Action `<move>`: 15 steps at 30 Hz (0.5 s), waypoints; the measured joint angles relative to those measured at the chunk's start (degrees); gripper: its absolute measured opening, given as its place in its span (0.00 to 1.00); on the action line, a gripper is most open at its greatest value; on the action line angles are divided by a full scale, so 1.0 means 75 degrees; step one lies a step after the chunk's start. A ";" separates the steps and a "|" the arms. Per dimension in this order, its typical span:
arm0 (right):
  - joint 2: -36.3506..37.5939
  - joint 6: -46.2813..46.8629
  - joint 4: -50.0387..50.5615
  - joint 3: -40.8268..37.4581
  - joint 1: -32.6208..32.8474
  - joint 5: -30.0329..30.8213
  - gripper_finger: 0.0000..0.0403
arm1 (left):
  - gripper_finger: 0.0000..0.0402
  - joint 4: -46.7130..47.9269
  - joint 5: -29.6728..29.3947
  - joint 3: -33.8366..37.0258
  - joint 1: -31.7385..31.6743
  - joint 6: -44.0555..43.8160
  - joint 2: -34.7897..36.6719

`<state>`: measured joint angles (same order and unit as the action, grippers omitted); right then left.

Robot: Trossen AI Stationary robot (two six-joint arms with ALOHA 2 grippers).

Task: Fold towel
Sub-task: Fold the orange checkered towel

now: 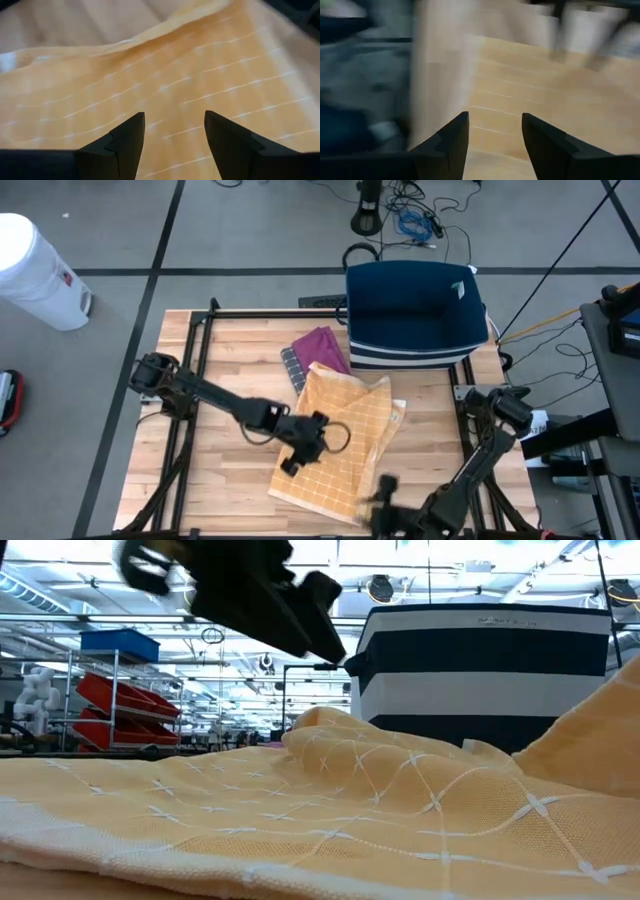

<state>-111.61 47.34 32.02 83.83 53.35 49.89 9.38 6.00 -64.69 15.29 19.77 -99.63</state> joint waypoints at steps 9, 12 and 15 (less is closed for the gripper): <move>-0.0386 -0.1127 -0.1561 -0.0004 -0.0286 -0.1710 0.42 | 0.53 -0.0410 -0.0831 0.0009 0.1344 -0.1018 -0.0162; -0.0436 -0.1589 -0.1970 -0.0001 -0.0506 -0.1755 0.42 | 0.53 -0.0453 -0.1043 0.0009 0.1621 -0.1145 -0.0315; -0.0587 -0.1843 -0.2151 0.0003 -0.0939 -0.2104 0.42 | 0.53 -0.0310 -0.1185 0.0011 0.1798 -0.1397 -0.0466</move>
<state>-116.02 33.51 15.89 83.85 46.31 34.11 7.06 -2.89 -64.60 28.77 9.29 -103.13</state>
